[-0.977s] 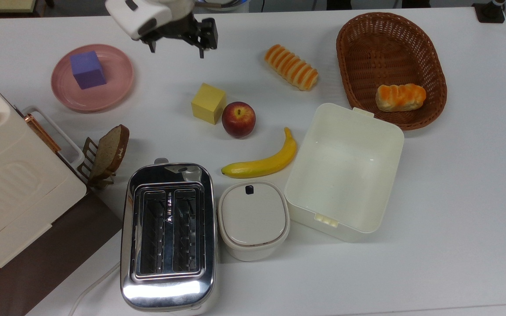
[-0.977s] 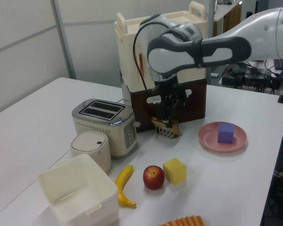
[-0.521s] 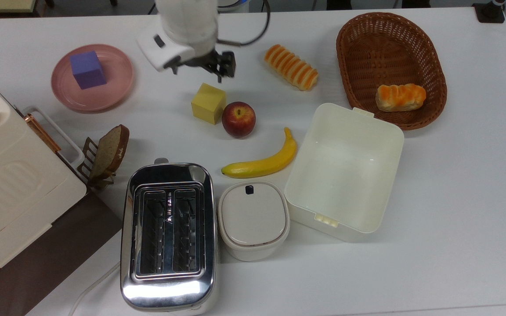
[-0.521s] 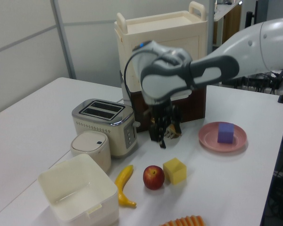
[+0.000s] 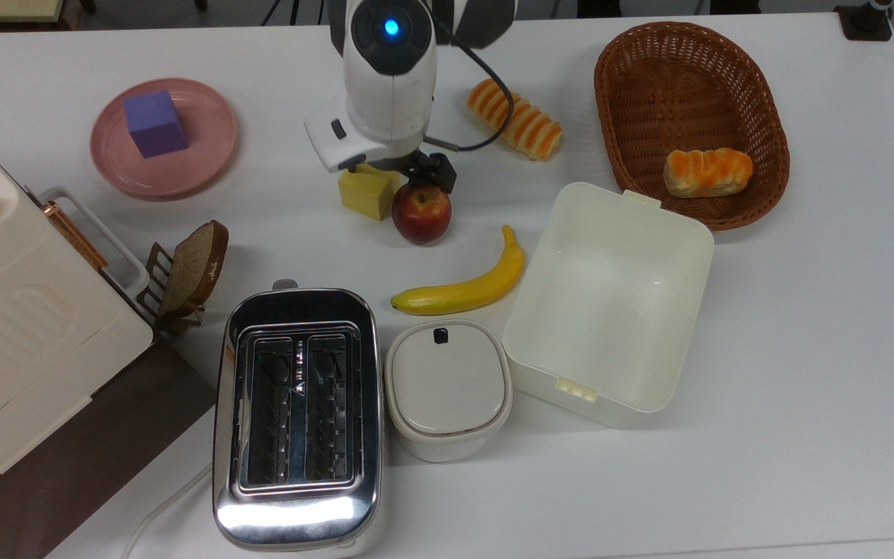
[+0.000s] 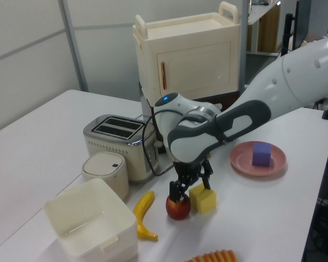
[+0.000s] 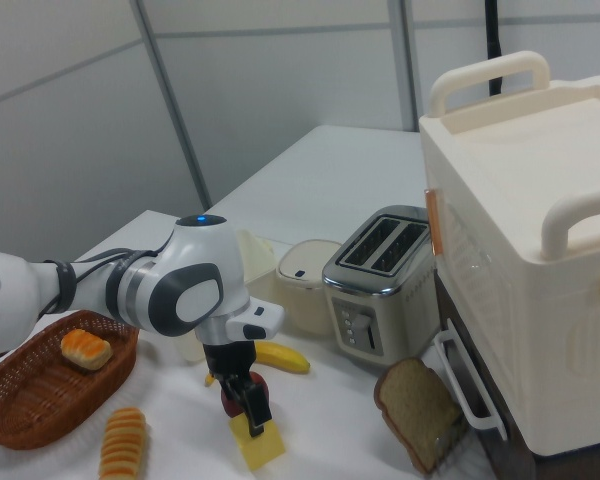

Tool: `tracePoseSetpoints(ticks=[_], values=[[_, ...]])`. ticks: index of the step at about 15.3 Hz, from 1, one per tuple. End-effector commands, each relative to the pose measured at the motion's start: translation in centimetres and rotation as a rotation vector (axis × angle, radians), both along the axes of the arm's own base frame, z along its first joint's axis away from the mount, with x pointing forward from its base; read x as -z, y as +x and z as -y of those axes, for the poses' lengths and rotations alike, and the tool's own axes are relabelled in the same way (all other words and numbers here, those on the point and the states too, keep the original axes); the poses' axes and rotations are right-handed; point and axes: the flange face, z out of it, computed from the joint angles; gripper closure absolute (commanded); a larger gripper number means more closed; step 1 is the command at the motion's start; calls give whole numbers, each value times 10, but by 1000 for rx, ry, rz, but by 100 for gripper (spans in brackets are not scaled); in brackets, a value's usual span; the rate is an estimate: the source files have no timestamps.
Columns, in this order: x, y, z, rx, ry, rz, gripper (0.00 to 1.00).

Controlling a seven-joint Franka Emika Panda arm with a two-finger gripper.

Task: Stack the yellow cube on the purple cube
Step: 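Close the gripper on the yellow cube, then lift the yellow cube and carry it over the purple cube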

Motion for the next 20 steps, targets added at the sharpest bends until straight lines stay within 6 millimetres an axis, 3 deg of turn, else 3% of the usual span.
tracePoseSetpoints(ticks=[1,6,11,20], values=[[22,5,2,25,1,26,0],[23,5,16,24,6,21,0],[-3,2,28,21,18,28,0],[13,-9,50,-51,32,-37,0]])
